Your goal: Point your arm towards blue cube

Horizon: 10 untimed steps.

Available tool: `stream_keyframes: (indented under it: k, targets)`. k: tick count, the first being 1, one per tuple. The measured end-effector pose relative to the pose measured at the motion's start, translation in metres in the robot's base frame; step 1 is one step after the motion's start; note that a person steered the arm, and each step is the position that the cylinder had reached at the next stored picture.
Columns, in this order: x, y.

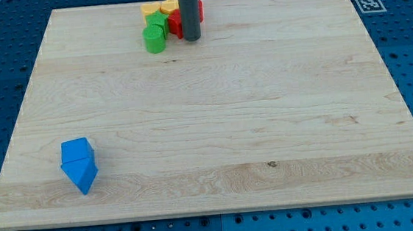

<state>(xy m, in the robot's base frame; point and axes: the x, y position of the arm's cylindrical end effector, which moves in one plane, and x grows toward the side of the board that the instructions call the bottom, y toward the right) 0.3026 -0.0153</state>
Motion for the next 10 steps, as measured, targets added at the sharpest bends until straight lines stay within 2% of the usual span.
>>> stream_keyframes:
  k: [1, 2, 3, 7, 8, 9, 10]
  targets:
    - [0.008, 0.013]
    - [0.040, 0.007]
    - [0.083, -0.024]
    - [0.226, -0.243]
    - [0.269, -0.248]
    - [0.273, -0.248]
    - [0.250, -0.245]
